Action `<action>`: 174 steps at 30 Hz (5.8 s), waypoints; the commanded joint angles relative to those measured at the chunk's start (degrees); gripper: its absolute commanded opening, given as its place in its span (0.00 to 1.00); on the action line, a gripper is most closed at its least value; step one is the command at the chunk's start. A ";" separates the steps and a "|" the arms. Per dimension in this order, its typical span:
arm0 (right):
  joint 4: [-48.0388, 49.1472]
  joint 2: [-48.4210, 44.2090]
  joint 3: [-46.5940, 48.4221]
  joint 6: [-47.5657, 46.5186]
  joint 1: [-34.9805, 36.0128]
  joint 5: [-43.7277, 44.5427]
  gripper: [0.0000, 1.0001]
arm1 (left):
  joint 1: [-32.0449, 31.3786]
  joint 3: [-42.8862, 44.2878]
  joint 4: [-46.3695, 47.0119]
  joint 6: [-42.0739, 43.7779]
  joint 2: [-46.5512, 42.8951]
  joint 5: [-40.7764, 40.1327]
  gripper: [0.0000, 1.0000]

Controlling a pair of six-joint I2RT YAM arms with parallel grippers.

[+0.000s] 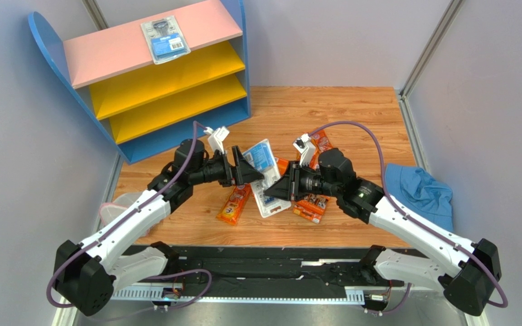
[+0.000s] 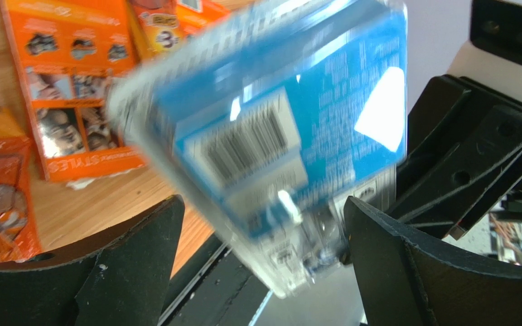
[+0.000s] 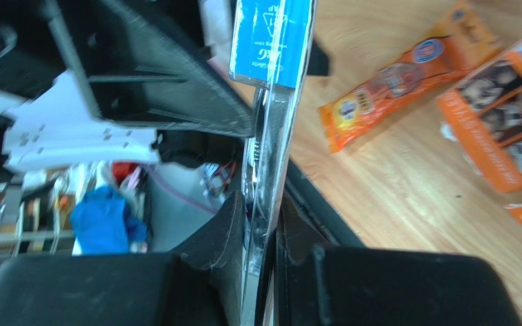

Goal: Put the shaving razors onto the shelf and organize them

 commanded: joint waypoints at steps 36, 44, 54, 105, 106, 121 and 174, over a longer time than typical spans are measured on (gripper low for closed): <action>9.39 -2.92 1.34 2.89 -0.95 1.29 0.00 | -0.13 -4.30 8.87 1.41 -11.66 2.48 0.89; 19.41 -3.11 -1.47 8.69 -3.32 3.88 0.00 | -0.13 -11.51 17.75 -5.72 -14.93 2.65 0.88; 29.44 1.20 -1.39 13.35 -3.68 -1.84 0.00 | -0.13 -11.34 20.56 -6.24 -12.38 2.30 0.77; -10.90 -30.87 -15.97 8.25 -4.38 16.35 1.00 | 5.13 40.85 -20.82 10.89 -1.75 -6.49 0.00; -11.08 -31.57 -16.41 8.34 -4.38 16.27 1.00 | 6.18 42.78 -22.31 10.90 0.09 -6.22 0.00; -13.72 -33.25 -18.26 7.29 -4.21 16.88 1.00 | 19.02 76.70 -26.28 1.76 20.21 -6.39 0.00; -12.05 -30.44 -21.87 7.29 -4.29 12.75 1.00 | 32.30 97.02 -19.16 -20.22 50.72 -4.29 0.00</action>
